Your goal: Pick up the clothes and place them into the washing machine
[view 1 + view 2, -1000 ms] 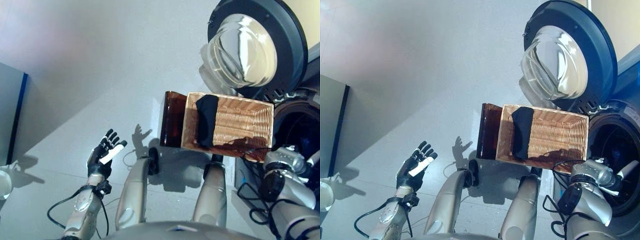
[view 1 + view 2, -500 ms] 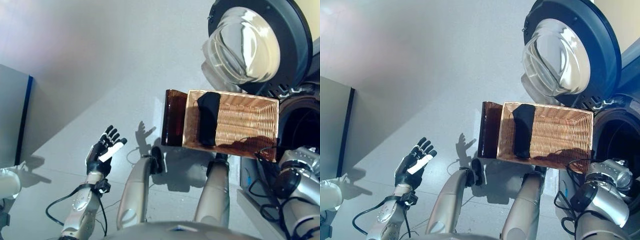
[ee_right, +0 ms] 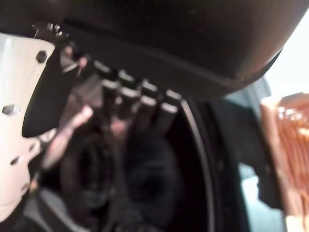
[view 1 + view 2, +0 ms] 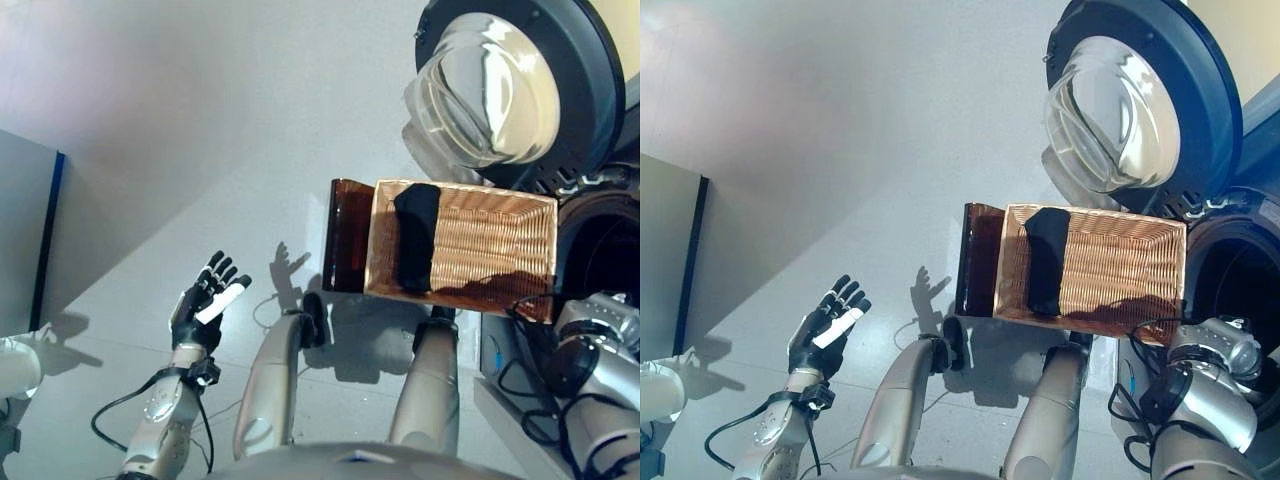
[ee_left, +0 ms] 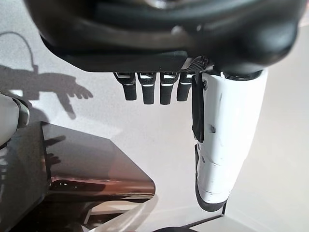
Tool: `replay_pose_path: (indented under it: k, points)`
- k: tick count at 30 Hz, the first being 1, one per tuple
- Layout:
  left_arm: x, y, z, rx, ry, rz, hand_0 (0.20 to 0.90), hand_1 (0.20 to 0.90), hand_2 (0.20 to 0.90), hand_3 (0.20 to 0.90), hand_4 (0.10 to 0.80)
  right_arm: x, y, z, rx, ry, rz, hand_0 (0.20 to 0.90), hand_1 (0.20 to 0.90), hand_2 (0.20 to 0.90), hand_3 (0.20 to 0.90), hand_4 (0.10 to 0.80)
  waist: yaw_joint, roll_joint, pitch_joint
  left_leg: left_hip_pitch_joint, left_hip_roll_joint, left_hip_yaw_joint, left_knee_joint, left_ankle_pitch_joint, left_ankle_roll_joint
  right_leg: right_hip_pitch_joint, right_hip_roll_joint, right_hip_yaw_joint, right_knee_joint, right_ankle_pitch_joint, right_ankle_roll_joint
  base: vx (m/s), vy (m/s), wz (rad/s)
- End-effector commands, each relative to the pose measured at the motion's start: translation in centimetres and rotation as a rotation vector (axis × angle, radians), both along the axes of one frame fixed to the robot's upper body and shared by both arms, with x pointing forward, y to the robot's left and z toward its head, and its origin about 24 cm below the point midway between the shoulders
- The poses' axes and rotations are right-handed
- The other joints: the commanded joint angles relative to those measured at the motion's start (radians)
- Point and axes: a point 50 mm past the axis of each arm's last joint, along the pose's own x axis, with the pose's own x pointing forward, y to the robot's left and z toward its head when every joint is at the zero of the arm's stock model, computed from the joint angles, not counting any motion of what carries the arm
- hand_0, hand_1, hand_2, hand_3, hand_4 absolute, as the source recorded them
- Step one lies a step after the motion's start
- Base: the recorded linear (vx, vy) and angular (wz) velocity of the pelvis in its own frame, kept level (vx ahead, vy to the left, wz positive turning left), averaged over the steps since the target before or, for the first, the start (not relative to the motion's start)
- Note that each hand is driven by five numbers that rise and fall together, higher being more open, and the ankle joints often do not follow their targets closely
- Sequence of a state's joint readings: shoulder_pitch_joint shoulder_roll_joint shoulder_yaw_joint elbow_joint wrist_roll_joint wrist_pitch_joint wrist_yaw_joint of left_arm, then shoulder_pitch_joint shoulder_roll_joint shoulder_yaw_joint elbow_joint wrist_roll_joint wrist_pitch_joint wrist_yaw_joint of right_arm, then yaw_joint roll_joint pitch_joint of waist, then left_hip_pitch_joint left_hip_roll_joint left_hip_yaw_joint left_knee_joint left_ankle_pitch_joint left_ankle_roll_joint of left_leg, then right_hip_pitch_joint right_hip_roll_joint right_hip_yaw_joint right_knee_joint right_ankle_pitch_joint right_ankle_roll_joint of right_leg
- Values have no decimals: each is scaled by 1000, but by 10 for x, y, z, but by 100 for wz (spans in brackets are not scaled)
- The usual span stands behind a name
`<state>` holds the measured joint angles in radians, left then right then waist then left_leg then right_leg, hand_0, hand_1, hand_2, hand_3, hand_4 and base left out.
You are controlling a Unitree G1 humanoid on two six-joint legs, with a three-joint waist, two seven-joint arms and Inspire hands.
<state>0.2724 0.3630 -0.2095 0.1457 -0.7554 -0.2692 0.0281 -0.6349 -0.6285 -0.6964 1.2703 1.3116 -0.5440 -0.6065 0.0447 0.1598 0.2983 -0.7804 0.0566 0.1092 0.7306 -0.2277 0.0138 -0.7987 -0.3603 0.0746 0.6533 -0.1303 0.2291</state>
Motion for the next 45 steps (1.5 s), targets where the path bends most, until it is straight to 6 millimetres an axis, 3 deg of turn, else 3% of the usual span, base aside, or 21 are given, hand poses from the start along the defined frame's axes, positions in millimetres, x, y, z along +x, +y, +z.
replay_pose_path:
  k: [1,12,16,17,22,30,32,33,38,45]
  points:
    - [4,20,27,46,-147,59,900,900,900,900,800,-7,-16,20,-150,64,-8,900,900,900,900,800,3,-11,-58,38,64,-55,-98,58,-119,25,12,-16,-23,60,-64,0,0,0]
    - [6,17,18,37,-120,44,900,900,900,900,800,11,21,-17,-112,146,197,900,900,900,900,800,10,-43,-65,135,39,-48,-260,124,-119,160,6,-60,-227,149,-43,12,6,-4]
    - [5,18,14,41,-108,49,900,900,900,900,800,14,38,-36,-119,210,327,900,900,900,900,800,7,-70,-66,177,29,-57,-332,165,-120,226,2,-82,-321,198,-39,25,-45,7]
    - [4,19,13,47,-103,55,900,900,900,900,800,16,47,-45,-134,273,427,900,900,900,900,800,10,-84,-70,206,31,-61,-356,168,-123,257,5,-94,-352,206,-38,55,-42,9]
    - [2,21,6,50,-80,86,900,900,900,900,800,14,67,-63,-133,378,528,900,900,900,900,800,11,-117,-77,269,41,-72,-428,205,-127,347,10,-128,-452,242,-32,68,-52,0]
    - [1,22,4,107,-78,106,900,900,900,900,800,22,104,-82,-301,684,873,900,900,900,900,800,14,-151,-78,362,60,-71,-515,244,-139,465,25,-172,-574,290,-25,48,-27,1]
    - [1,23,0,122,-66,121,900,900,900,900,800,22,118,-90,-356,765,984,900,900,900,900,800,12,-161,-81,385,65,-74,-527,248,-141,486,30,-177,-589,294,-25,59,-15,-1]
    - [2,22,-3,137,-51,135,900,900,900,900,800,23,136,-98,-435,865,1135,900,900,900,900,800,15,-171,-84,398,72,-75,-520,247,-144,507,31,-180,-592,292,-25,84,-20,0]
    - [4,20,-6,150,-41,160,900,900,900,900,800,27,167,-107,-632,1030,1376,900,900,900,900,800,14,-176,-75,430,78,-85,-483,224,-141,542,32,-178,-565,270,-29,65,-10,-3]
    - [5,21,-2,156,-60,165,900,900,900,900,800,41,185,-102,-743,1109,1475,900,900,900,900,800,22,-163,-72,410,68,-84,-461,216,-138,528,27,-179,-545,261,-28,-4,5,0]
